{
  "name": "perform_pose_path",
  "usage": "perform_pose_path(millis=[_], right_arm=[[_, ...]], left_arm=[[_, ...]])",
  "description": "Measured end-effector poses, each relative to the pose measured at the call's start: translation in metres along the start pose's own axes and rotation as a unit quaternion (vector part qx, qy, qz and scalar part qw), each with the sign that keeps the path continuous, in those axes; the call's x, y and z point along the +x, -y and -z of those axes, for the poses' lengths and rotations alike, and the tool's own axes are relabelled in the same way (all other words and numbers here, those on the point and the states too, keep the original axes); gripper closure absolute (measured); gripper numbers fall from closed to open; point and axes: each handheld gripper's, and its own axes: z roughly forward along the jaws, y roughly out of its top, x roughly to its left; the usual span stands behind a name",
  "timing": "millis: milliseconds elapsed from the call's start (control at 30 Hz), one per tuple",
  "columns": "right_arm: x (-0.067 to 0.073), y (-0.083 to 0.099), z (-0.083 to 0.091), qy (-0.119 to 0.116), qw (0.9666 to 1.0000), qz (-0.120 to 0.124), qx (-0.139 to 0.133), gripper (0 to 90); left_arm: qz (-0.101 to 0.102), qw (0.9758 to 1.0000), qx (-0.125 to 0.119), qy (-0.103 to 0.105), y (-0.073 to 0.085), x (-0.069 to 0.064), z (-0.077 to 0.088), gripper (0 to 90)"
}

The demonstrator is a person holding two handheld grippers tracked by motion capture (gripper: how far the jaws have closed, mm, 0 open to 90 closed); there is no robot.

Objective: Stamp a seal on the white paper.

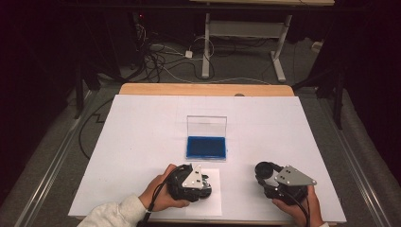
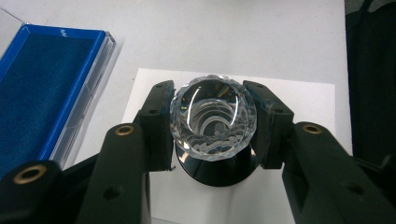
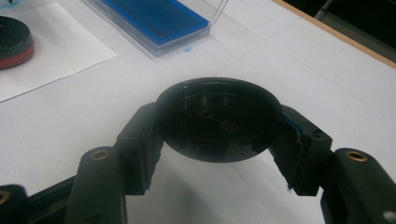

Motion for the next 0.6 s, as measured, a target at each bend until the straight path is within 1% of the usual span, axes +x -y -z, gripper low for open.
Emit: perform_pose_path(millis=[100,233,400,533,600], right_arm=[[-0.0002,0.0004,-0.0002,-0.001,1.0000,0.000,0.001,38.3],[-0.0013,0.0008,0.0002,0.001,1.0000,-0.003,0.000,38.4],[0.0001,0.0002,-0.0007,-0.002,1.0000,0.001,0.001,38.4],[0.0002,0.0002,-0.0009,-0.003,1.0000,0.000,0.001,38.4],[-0.0002,0.0003,-0.0005,-0.002,1.0000,0.001,0.001,38.4]], left_arm=[[0.003,1.0000,-0.002,0.004,0.0004,0.0015,0.0000,55.0],[-0.003,1.0000,0.004,-0.003,-0.0025,-0.0014,-0.0012,55.0],[-0.007,1.0000,0.006,0.000,-0.0035,-0.0004,-0.0016,55.0],[-0.007,0.9999,0.012,0.002,-0.0052,0.0001,-0.0018,55.0],[-0.011,0.9998,0.017,0.000,-0.0061,-0.0007,-0.0015,55.0]])
